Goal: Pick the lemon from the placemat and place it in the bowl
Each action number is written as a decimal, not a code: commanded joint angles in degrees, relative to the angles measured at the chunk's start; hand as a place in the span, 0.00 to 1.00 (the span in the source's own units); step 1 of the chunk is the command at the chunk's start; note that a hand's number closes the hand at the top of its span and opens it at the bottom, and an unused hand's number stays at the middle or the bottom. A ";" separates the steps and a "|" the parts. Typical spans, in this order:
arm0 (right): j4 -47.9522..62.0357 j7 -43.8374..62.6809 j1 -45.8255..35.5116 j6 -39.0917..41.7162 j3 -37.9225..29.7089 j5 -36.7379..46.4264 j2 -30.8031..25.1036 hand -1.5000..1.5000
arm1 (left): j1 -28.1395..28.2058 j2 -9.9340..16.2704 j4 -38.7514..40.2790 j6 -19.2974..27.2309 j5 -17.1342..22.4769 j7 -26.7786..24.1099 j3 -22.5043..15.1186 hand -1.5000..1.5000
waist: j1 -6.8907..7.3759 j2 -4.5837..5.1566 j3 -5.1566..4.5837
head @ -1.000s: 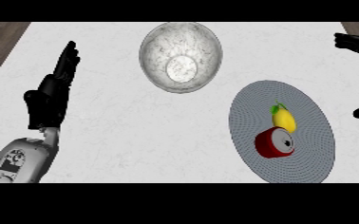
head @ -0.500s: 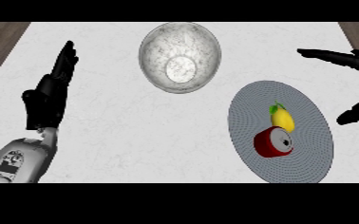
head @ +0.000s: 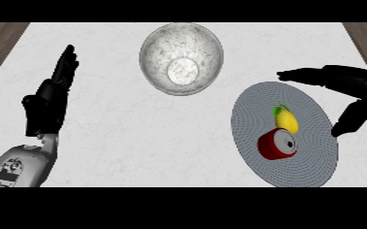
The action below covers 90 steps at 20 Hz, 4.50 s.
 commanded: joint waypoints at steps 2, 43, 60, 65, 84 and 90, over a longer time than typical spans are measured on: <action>5.47 -2.18 -2.49 1.63 3.97 7.18 5.06 0.00 | -1.52 -1.03 -0.39 -0.05 -1.46 2.17 0.62 0.50 | -0.34 -0.06 -0.02; 18.85 27.68 -8.60 -17.14 -1.92 20.63 48.62 1.00 | 0.46 -6.19 -1.43 -6.75 -6.22 2.02 5.41 0.50 | 2.43 -1.27 -0.62; 6.81 74.40 -23.86 -53.68 -1.32 14.31 49.23 1.00 | -3.00 -7.91 0.54 -8.69 -6.60 2.15 2.15 0.50 | 7.58 -1.77 -0.52; 7.00 90.53 -30.43 -63.10 4.58 17.39 49.23 1.00 | -5.39 -9.10 1.26 -8.79 -6.85 2.61 1.19 0.50 | 7.44 -1.06 -0.50; 22.92 110.26 -37.91 -79.94 14.25 30.66 49.21 1.00 | -2.24 -7.62 1.60 -7.24 -7.22 0.77 5.54 0.50 | 1.59 -0.17 -0.16; 36.64 106.46 -36.74 -79.68 11.68 34.67 49.21 1.00 | -0.60 -6.93 -0.60 -7.57 -7.36 0.56 6.11 0.50 | 1.53 0.24 -0.13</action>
